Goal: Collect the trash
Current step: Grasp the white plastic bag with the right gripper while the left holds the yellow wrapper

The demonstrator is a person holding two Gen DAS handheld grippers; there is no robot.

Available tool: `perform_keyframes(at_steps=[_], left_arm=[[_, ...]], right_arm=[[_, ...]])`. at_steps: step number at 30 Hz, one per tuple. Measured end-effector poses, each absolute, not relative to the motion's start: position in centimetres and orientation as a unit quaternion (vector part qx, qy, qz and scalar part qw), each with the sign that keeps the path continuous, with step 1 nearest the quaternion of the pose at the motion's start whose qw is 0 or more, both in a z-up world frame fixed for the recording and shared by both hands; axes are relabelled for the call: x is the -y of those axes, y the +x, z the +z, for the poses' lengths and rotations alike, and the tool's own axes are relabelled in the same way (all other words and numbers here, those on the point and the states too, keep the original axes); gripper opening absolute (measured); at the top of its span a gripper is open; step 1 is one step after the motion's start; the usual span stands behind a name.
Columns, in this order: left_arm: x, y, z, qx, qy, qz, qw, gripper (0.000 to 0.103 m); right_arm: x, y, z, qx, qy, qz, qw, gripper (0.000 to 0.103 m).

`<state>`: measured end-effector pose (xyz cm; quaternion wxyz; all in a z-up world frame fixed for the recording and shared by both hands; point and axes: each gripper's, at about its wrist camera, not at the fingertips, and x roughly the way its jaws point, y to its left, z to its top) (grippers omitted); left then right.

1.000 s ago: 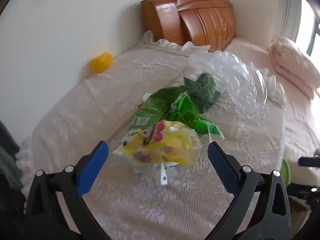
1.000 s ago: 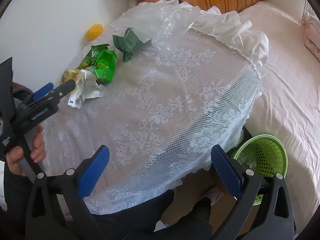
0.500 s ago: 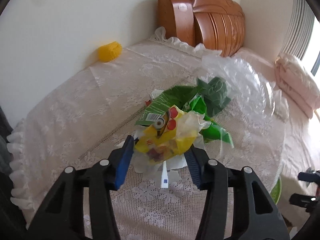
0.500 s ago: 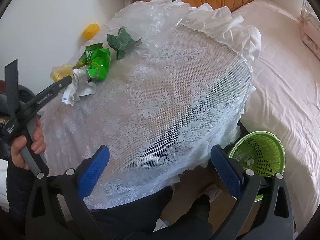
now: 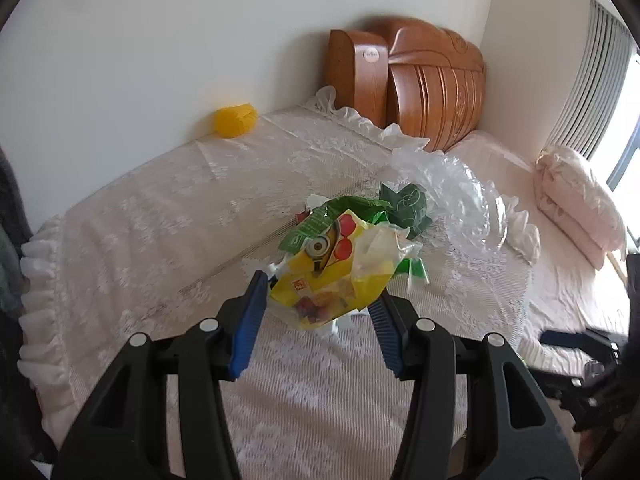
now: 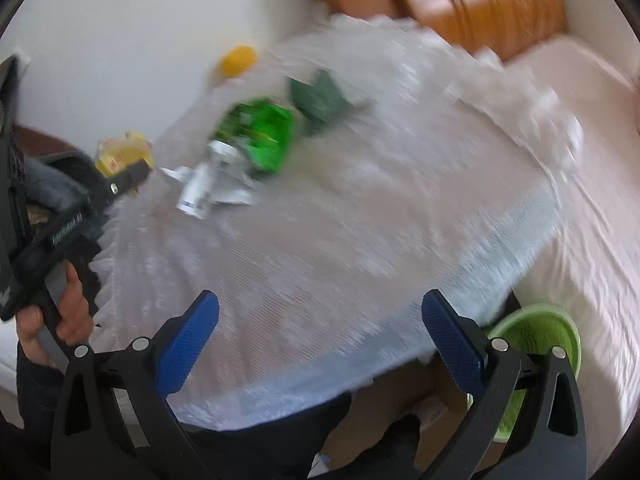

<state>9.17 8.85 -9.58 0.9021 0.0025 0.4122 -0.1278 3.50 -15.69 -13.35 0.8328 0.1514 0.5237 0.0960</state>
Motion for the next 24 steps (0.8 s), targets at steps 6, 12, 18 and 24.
perform_keyframes(at_steps=[6, 12, 18, 24], left_arm=[[-12.0, 6.9, -8.8, -0.415, -0.007, -0.113, 0.903, 0.05], [-15.1, 5.6, -9.8, -0.431, -0.019, -0.097, 0.897, 0.05], [-17.1, 4.8, -10.5, -0.433, -0.019, -0.091, 0.896, 0.05], [-19.0, 4.8, -11.2, -0.44, -0.03, -0.093, 0.893, 0.05]], right_arm=[[10.9, 7.2, -10.9, -0.489, 0.085, 0.172, 0.851, 0.101], [4.6, 10.7, -10.1, -0.459, -0.034, 0.252, 0.851, 0.101], [2.2, 14.3, -11.7, -0.471, -0.08, 0.268, 0.837, 0.101], [0.5, 16.4, -15.4, -0.51, -0.114, 0.25, 0.815, 0.1]])
